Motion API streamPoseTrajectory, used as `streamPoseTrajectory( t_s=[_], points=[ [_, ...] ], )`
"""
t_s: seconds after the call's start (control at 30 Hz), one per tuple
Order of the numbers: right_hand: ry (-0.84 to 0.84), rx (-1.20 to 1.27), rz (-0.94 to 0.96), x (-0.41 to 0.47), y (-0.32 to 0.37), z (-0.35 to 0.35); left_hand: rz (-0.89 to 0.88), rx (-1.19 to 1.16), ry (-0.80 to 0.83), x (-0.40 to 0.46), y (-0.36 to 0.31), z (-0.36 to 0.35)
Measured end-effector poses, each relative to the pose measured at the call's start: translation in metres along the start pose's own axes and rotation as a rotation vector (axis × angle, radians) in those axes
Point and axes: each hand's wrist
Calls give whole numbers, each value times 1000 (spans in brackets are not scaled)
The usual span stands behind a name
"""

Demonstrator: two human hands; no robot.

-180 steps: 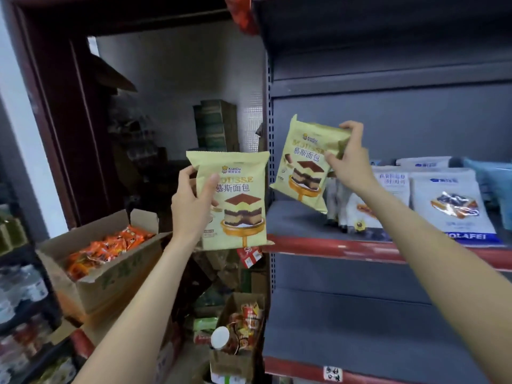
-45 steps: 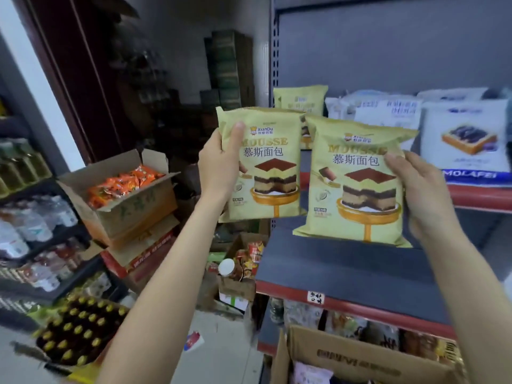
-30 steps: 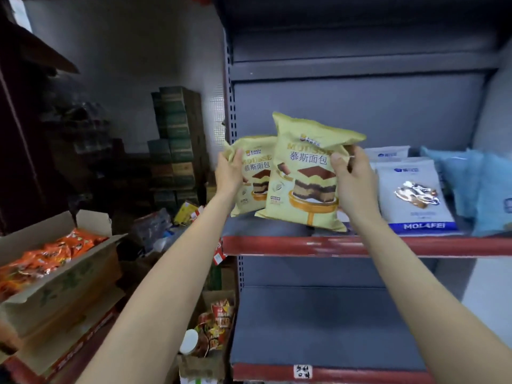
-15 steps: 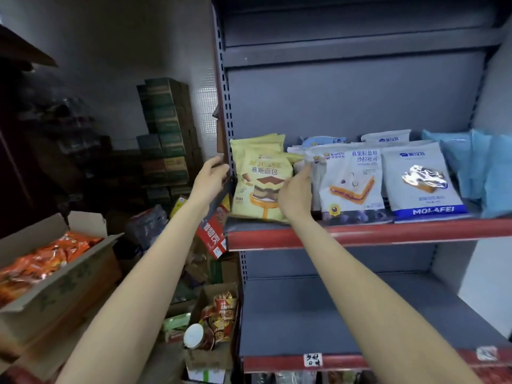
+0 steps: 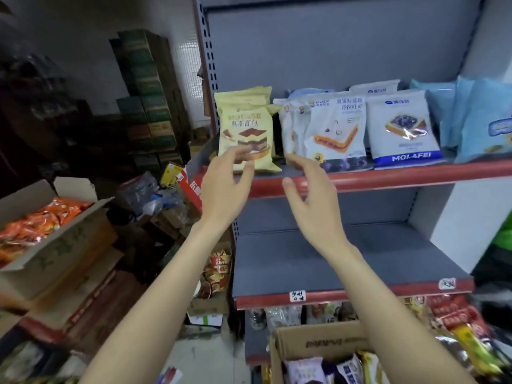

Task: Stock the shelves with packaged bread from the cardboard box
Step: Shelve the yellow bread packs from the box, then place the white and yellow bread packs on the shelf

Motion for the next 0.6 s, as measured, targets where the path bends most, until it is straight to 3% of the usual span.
streamPoseTrajectory(
  t_s=[0.13,0.27,0.47,0.6],
  points=[
    [41,-116,-24,-78,-29,21,-116,34,96,-62,-28,-33],
    [258,-198,-217,-162,-87,44,-122,58,286,-129,-38,-80],
    [896,-256,-655,-285,-186,84,246,85,804,-236,-33,-161],
    [1122,-145,-786,-352,-237,98,567,72,1023,-306,-20,-215]
  ],
)
Point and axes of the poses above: each hand's wrist, its own x-axis towards the middle knuckle, its own z-axis out of the back of the hand, y = z × x, and after that the axes turned 13 degrees about y, right-handed
